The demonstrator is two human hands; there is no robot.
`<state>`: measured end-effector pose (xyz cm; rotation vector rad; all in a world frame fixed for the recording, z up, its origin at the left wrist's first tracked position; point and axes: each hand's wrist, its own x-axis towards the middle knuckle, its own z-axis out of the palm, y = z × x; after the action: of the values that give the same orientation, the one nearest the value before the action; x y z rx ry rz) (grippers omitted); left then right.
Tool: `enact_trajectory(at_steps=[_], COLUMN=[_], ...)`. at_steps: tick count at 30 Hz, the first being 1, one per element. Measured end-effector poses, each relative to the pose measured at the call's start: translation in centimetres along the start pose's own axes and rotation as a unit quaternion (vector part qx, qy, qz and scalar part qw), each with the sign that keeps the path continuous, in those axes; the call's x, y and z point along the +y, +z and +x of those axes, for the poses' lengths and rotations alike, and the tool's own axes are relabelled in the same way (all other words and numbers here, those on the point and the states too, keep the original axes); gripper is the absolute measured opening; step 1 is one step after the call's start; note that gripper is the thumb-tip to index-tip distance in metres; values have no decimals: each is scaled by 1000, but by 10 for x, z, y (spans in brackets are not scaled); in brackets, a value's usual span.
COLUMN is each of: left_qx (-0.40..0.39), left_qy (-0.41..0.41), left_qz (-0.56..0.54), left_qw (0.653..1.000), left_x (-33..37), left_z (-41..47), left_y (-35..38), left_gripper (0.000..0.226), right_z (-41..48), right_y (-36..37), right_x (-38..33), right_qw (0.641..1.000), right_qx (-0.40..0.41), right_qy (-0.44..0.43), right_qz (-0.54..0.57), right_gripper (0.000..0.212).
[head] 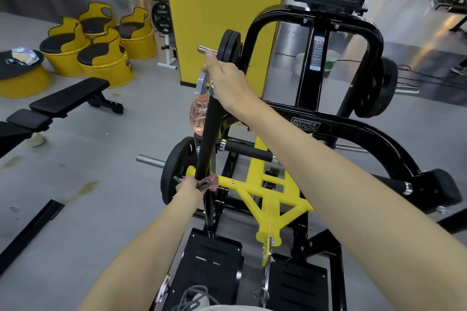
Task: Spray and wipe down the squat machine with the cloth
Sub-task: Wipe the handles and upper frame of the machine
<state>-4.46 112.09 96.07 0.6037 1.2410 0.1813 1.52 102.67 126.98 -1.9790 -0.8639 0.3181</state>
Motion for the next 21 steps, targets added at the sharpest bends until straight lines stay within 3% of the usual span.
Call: enact_trajectory(at_steps=[1,4,12,15,17,21], left_qx=[25,4,-155,-137,-142,-175], left_qy=[-22,-46,27,82,113,167], left_qz=[-10,-25,-16,7,-47,-84], left_qw=[999,999,987,987,982,967], left_x=[1,12,43,57,68,83], left_z=[10,-1,-165,-193,-201,-229], left_y=[-3,3,25,23,24,30], left_gripper=[44,50,35,30,24,53], right_z=[0,-1,-6,-6,-2,-1], right_y=[0,-1,-4,-6,-6,-5], right_x=[0,-1,-4,-6,-5,-6], right_qw=[1000,1000,1000,998,997,997], right_qx=[0,0,-25,-49,-53,-40], right_qy=[1,-1,12,27,45,63], right_qz=[-1,1,9,6,17,12], right_gripper=[64,65,64,56,44,40])
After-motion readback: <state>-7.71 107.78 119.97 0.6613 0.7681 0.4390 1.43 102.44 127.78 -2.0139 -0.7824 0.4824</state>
